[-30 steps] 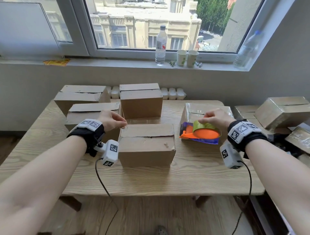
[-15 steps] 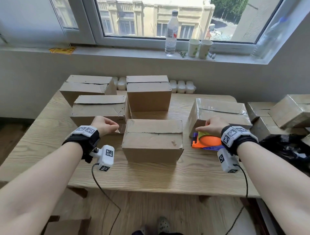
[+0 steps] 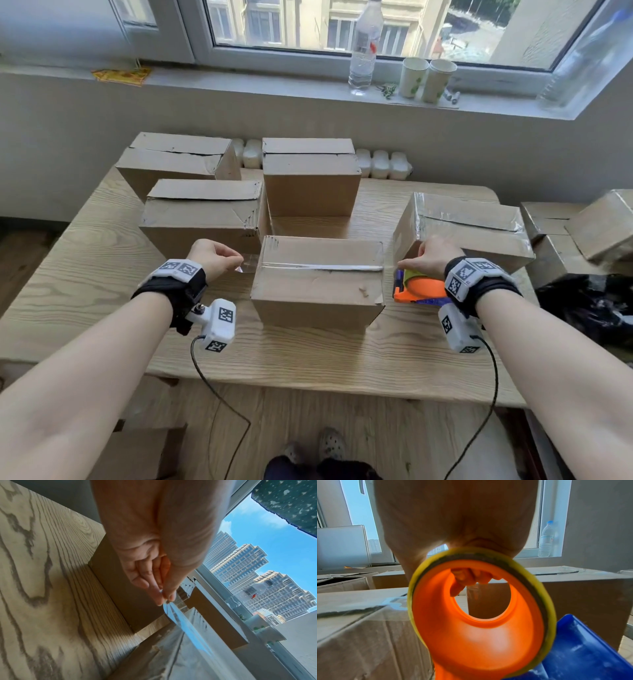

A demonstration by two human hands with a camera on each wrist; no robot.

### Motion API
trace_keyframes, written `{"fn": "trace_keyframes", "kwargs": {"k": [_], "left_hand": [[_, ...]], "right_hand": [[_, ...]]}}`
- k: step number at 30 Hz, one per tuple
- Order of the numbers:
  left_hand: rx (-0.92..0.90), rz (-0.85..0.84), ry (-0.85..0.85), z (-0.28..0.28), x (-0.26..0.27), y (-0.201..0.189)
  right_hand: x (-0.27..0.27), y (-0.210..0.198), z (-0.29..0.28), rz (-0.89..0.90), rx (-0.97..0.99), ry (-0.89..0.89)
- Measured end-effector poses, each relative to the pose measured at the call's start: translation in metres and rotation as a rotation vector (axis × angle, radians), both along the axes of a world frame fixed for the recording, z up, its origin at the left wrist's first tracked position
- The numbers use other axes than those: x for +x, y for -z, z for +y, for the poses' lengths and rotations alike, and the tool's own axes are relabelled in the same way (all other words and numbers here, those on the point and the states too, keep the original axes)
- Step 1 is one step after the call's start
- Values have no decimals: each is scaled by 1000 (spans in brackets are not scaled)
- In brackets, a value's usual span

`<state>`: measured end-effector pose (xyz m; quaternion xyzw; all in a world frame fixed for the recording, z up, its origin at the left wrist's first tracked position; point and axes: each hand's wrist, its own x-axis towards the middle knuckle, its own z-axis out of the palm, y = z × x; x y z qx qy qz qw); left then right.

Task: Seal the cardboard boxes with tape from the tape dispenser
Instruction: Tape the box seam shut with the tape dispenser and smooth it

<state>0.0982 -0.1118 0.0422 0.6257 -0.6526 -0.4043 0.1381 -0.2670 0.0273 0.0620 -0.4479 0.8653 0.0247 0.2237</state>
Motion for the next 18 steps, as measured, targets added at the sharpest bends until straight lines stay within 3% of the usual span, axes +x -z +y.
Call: {"fn": "trace_keyframes", "kwargs": {"k": [18], "left_hand": [[58,5,-15,5,-28,38]], "right_hand": [[11,37,-7,-60,-29,69]]}}
